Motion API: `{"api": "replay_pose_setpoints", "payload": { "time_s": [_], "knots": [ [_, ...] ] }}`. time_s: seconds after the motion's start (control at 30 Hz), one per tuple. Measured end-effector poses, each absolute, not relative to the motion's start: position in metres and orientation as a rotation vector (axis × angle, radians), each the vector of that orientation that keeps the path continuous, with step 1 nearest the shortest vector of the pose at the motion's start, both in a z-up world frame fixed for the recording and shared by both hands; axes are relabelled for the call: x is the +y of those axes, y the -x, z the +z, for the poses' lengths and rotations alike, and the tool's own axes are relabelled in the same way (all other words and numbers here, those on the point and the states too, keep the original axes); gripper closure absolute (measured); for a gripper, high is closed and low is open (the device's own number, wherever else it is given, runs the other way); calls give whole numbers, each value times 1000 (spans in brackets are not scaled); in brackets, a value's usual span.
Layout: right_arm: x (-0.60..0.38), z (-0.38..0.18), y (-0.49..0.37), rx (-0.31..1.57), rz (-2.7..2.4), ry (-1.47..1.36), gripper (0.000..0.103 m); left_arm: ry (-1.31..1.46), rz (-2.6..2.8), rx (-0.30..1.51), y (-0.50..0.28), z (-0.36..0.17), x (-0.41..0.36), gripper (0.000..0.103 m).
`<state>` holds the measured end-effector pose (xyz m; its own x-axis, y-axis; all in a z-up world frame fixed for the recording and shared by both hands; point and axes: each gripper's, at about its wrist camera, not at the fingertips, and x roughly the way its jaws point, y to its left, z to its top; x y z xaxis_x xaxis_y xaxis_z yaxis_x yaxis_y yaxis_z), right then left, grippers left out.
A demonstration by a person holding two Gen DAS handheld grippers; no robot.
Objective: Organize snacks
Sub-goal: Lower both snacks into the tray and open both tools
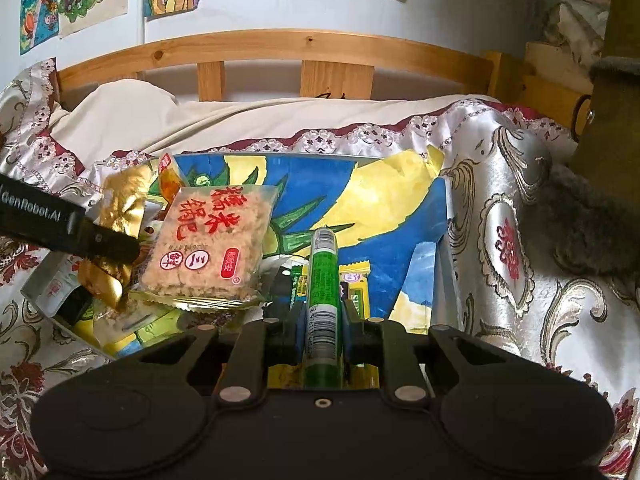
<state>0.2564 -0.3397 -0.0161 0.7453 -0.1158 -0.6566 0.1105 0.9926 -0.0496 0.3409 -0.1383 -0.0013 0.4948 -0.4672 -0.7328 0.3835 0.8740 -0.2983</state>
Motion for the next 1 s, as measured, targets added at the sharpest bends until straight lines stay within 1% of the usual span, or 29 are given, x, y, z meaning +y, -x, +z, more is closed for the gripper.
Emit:
{"api": "replay_pose_setpoints", "payload": {
  "time_s": [0.33,0.43,0.53,0.57,0.63,0.77,0.83,0.9,1.0],
  "knots": [
    [-339,-18,-257,723,-127,0,83,88,-512,910,-337,-4,-136,55],
    [-339,-15,-257,710,-128,-1,81,82,-509,905,-336,-3,-137,54],
    [-338,-12,-256,699,-127,-8,79,80,-511,897,-334,-1,-138,47],
    [-338,-11,-255,697,-127,-10,76,75,-509,892,-333,0,-138,45],
    [-337,-10,-254,692,-128,-12,73,65,-510,878,-331,3,-138,43],
    [-336,-5,-249,677,-136,-25,65,54,-509,846,-324,10,-138,31],
    [-336,-1,-246,666,-141,-31,59,50,-510,824,-320,15,-137,28],
    [-336,3,-242,651,-144,-39,49,42,-508,798,-315,20,-136,21],
    [-334,12,-237,627,-153,-48,40,35,-504,762,-308,27,-133,15]
  ]
}}
